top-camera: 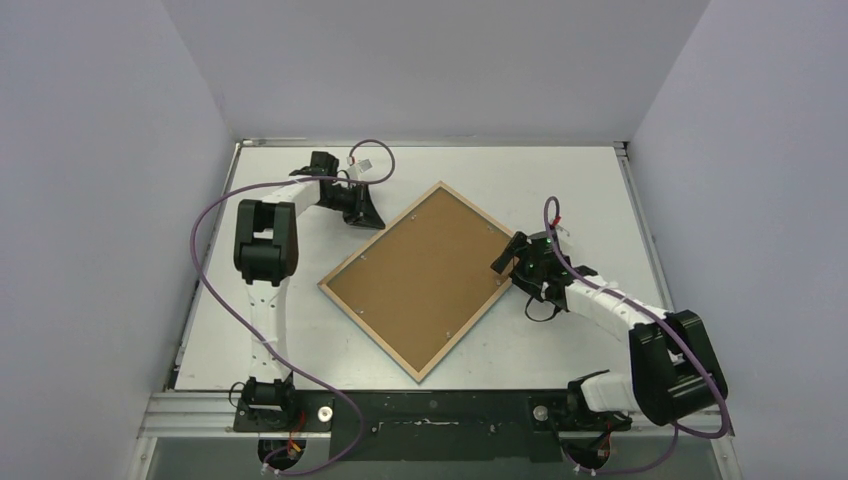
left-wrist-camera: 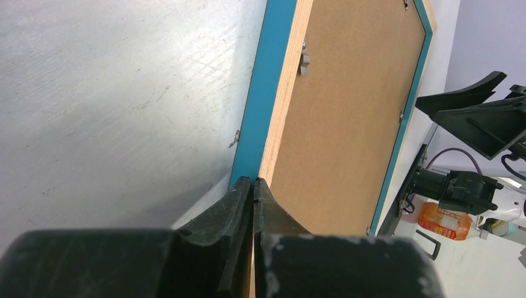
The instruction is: Put the photo into the frame
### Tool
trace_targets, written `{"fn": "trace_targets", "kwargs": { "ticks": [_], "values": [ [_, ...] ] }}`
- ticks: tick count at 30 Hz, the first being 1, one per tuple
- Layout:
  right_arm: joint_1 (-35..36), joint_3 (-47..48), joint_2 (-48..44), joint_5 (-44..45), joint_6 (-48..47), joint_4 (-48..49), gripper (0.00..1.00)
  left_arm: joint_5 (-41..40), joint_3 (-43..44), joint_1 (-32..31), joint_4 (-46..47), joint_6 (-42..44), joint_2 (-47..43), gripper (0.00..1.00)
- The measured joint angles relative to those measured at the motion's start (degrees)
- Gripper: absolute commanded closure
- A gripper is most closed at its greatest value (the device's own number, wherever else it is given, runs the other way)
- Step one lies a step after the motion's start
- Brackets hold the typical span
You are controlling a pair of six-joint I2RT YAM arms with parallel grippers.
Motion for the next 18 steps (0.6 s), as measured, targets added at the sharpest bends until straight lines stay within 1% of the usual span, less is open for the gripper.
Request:
{"fn": "trace_targets", "kwargs": {
  "ticks": [4, 6, 11, 18],
  "values": [
    [-0.9, -1.0, 1.9, -2.7, 2.4, 8.5, 0.10, -0.3, -0.9, 0.1, 0.5, 0.1, -0.6, 1.00],
    [-1.8, -0.9, 3.4, -3.7, 2.8, 10.8, 0.10, -0.9, -1.2, 0.2, 0.5, 0.5, -1.0, 1.00],
    [-4.2, 2.4, 8.7, -6.1, 2.7, 13.0, 0.10, -1.1, -2.9, 1.0, 0.9, 1.3, -2.0, 1.00],
    [-7.4, 9.9, 17.4, -8.7, 0.9, 15.8, 0.10, -1.4, -5.8, 1.6, 0.1, 4.1, -4.2, 1.00]
  ]
}}
